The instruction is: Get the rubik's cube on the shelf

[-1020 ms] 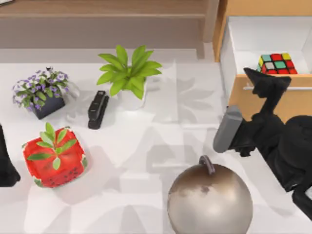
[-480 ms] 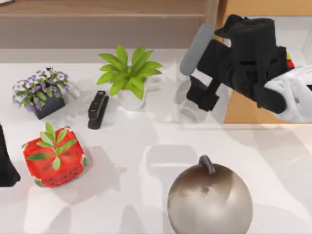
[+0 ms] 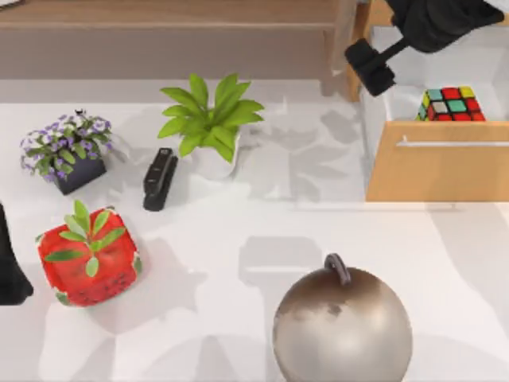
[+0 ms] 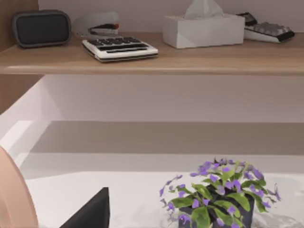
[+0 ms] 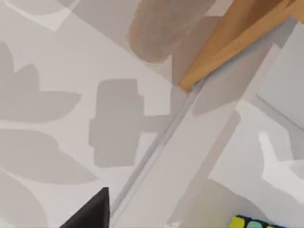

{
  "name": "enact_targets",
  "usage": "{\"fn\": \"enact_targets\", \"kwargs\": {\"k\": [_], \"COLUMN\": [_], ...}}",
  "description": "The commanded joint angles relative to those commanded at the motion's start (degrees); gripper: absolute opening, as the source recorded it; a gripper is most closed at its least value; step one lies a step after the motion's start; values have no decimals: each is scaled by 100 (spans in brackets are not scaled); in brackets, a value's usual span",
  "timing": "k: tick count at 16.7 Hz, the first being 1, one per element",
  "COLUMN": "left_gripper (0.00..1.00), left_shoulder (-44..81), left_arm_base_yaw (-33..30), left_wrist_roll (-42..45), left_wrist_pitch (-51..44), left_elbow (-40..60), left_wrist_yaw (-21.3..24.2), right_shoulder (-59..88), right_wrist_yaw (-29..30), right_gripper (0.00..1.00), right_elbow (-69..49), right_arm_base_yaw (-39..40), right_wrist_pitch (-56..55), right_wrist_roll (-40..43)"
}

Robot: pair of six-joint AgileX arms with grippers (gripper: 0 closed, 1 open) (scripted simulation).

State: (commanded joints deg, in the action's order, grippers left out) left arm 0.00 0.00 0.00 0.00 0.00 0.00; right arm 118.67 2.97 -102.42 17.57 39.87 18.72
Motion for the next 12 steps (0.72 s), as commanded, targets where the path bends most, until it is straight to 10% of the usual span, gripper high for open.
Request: {"fn": "enact_targets", "kwargs": {"k": [12], "left_gripper": [100], "left_shoulder": [0], "left_arm_base_yaw": [0], "left_wrist_roll": [0], "left_wrist_pitch": [0], "left_elbow": [0], "left_wrist_yaw": [0], "right_shoulder": [2152], "right_wrist_yaw": [-233], "right_gripper": [100], "right_elbow": [-3791], "right_arm_base_yaw": [-1009], "right_wrist_pitch": [4448], "right_wrist_roll": [-2187]}}
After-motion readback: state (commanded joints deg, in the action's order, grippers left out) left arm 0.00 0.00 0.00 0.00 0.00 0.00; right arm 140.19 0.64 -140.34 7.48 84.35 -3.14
